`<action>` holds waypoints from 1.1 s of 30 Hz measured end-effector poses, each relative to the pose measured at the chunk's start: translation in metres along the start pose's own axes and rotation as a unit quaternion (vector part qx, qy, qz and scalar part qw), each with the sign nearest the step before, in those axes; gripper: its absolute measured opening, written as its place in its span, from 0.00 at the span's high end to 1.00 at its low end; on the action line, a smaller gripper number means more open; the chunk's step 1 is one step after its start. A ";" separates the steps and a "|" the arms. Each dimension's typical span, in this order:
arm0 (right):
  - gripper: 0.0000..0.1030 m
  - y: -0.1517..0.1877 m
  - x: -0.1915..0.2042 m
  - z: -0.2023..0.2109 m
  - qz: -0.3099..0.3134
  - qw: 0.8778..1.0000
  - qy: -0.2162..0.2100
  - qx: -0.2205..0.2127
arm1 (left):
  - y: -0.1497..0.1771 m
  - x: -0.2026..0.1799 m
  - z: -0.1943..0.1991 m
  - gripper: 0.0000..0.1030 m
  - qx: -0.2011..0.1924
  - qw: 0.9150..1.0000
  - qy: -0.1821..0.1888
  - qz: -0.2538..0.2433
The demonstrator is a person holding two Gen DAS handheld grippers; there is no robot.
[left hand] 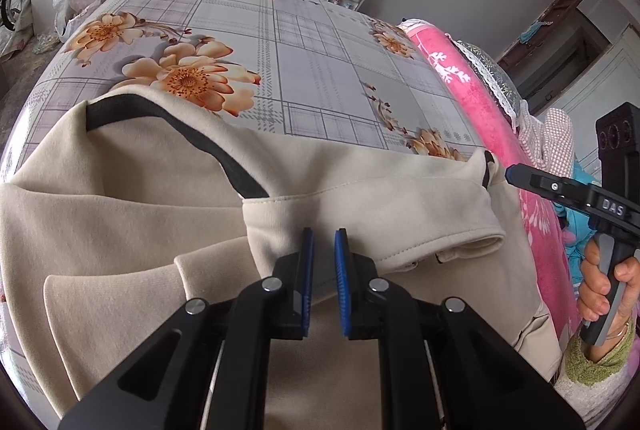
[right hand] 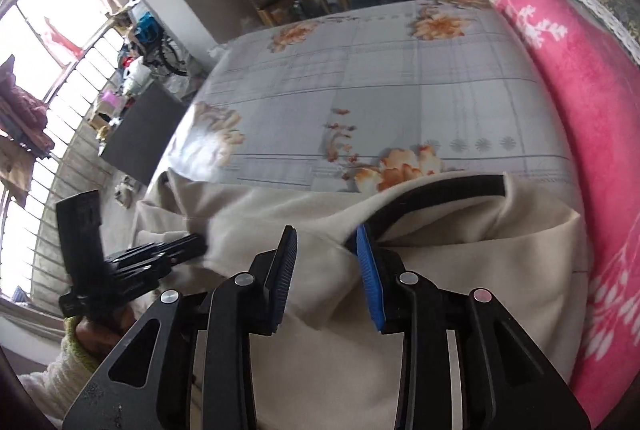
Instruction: Fold large clothes
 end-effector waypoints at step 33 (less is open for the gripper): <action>0.69 0.041 0.030 -0.055 0.065 0.997 -0.006 0.045 | -0.034 0.005 0.037 0.82 -0.046 0.997 -0.050 -0.037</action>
Point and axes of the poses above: each gripper's, at about its wrist camera, not at the fingertips, and z roughly against the way its jaws point, x to its left, y to its underside, the point moved 6 cm from there along -z, roughly the way its jaws point, and after that the axes turned 6 degrees about y, right-handed, at the moved point
